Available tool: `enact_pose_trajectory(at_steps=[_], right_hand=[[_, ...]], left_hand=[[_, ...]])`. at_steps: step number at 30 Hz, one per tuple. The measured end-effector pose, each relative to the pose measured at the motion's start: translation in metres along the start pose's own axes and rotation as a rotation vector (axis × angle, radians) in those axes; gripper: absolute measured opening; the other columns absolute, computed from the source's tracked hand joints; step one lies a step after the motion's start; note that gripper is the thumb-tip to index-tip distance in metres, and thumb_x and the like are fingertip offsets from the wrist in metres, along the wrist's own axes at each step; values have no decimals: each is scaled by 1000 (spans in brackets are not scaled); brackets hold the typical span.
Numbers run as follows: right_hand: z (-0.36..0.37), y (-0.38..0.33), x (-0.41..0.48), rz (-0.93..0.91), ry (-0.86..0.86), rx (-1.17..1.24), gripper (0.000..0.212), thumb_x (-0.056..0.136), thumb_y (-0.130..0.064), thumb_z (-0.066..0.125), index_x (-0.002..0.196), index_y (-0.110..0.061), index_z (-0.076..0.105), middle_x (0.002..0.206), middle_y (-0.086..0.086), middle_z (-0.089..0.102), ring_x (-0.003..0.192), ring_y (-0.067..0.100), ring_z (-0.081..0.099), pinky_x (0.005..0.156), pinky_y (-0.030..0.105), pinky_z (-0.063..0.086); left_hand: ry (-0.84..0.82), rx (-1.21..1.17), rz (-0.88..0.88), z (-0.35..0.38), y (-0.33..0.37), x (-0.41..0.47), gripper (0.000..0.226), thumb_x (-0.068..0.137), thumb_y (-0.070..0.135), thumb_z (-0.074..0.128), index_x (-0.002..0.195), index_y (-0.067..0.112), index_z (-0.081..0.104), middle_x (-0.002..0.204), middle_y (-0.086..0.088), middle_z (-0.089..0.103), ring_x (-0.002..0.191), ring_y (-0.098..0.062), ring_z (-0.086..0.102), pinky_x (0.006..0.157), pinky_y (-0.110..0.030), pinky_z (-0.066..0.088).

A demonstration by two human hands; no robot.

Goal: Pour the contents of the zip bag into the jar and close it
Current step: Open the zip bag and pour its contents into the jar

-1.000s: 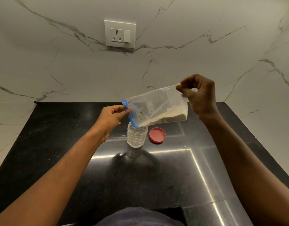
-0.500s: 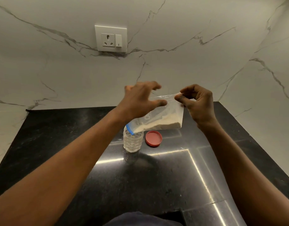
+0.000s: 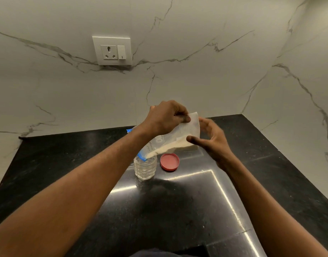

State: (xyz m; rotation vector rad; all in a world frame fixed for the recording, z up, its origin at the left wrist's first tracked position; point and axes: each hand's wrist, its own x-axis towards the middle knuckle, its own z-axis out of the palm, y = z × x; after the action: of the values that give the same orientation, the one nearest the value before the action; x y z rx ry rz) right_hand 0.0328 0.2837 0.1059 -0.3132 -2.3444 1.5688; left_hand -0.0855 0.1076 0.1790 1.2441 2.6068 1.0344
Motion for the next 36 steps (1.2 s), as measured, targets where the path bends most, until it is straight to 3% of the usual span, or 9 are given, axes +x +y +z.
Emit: enact_pose_trajectory(at_steps=[5,10,15,17,20,24,30,32,36], right_hand=[[12,14,0,23,29,145,38,83,-40,79,108,-12,73,103,12,77,97,29,75,93,54,62],[20,12,1,-15,97,166,25,83,-37,79,93,-15,73,89,4,75,82,13,69,75,34,59],[25,18,1,-36,109,191,22,84,-35,78,91,-15,72,84,-7,75,79,5,69,69,22,59],[28,16,0,-52,110,188,22,85,-36,77,93,-16,71,88,-4,74,80,4,69,70,21,58],[30,14,2,-70,87,167,15,91,-29,76,96,-17,69,93,-1,72,81,3,68,70,19,57],[30,8,5,-73,59,171,11,96,-28,73,105,-26,68,103,1,73,93,13,72,78,29,63],[27,-3,9,-110,79,127,12,99,-29,70,102,-17,71,100,18,72,88,34,69,78,44,58],[29,-8,11,-151,86,92,19,100,-29,69,101,-10,69,96,20,69,81,26,66,72,39,56],[37,-22,13,-224,105,17,17,101,-31,69,87,-25,61,76,-13,61,67,0,54,61,19,48]], left_hand=[[-4,34,-4,0,3,-3,15,100,34,71,108,27,81,101,13,75,102,-13,67,103,-58,48],[202,-61,2,-15,-20,-33,37,90,50,78,118,27,75,122,11,75,119,-9,65,107,-55,48],[568,-367,-322,-20,-76,-116,72,70,65,88,128,47,49,139,9,44,114,-1,52,85,-19,46],[444,-525,-494,-8,-89,-142,78,65,61,91,127,45,46,134,10,50,112,-1,56,79,-18,49],[286,-651,-527,12,-97,-152,65,68,50,88,122,34,55,120,6,71,103,-6,73,71,-17,59],[416,-722,-484,19,-95,-135,38,89,23,81,118,27,57,111,2,78,101,-4,76,75,-16,62],[450,-731,-390,16,-100,-125,54,94,3,75,136,25,51,134,-3,71,116,-14,73,85,-21,62],[455,-737,-383,15,-103,-125,59,94,1,74,143,23,49,136,-5,70,118,-15,73,81,-16,60],[462,-728,-394,17,-109,-125,64,94,-2,73,149,18,48,136,-5,70,116,-10,73,81,-14,58]])
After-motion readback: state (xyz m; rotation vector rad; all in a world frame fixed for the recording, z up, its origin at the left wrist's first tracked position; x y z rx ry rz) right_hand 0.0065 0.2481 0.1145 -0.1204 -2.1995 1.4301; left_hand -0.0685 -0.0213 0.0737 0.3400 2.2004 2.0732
